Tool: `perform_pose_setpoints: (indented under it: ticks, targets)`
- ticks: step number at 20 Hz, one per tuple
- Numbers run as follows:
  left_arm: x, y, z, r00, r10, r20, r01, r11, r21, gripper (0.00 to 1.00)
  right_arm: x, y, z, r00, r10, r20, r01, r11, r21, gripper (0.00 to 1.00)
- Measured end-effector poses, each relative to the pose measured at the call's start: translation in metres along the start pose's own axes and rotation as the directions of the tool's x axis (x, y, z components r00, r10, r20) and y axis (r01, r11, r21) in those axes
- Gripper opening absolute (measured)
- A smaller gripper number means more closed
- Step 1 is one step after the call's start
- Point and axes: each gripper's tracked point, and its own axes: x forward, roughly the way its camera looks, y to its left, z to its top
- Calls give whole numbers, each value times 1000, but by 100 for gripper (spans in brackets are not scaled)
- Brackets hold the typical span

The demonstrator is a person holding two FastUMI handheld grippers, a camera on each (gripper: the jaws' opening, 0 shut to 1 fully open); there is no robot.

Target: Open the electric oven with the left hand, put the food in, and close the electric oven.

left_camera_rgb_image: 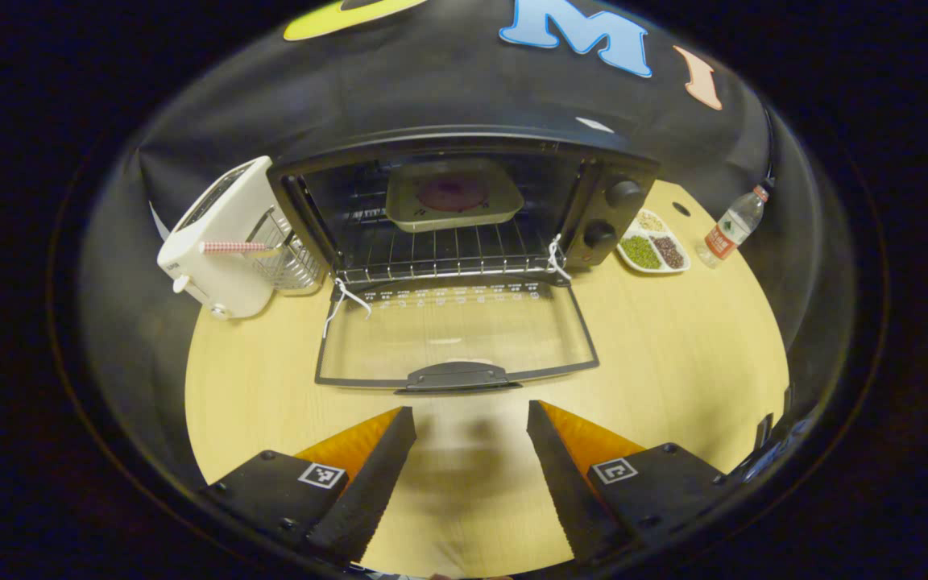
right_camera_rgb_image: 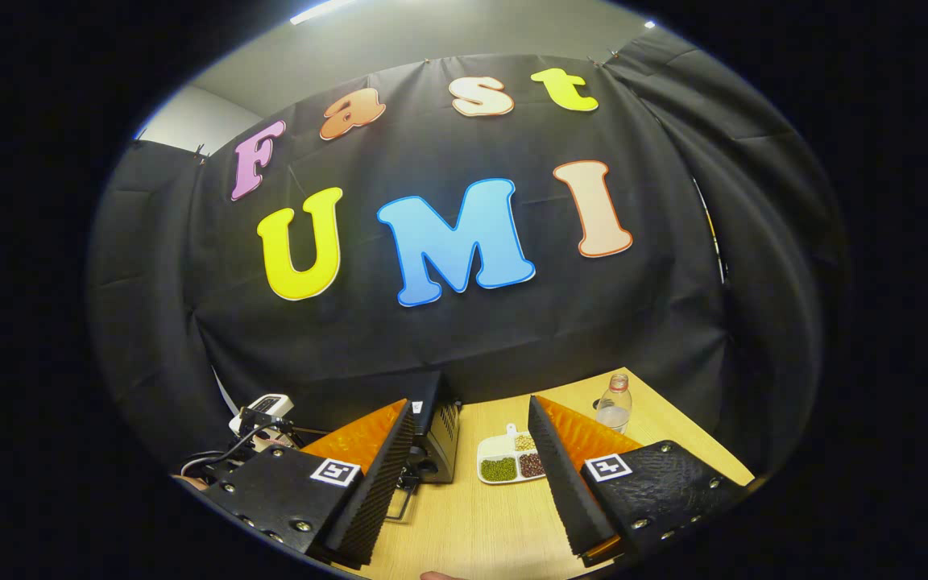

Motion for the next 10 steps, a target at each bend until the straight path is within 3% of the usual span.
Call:
perform_pose_setpoints:
  ticks: [1, 10]
  targets:
    - [8, 1, -6, 1000, -5, -28, 5, 1000, -7, 92, 1, -2, -2, 1000, -7, -4, 7, 1000, 4, 86]
    - [63, 12, -26, 987, -6, -160, 5, 1000, -9, 99, 9, -11, -9, 998, -50, -29, 50, 999, -1, 86]
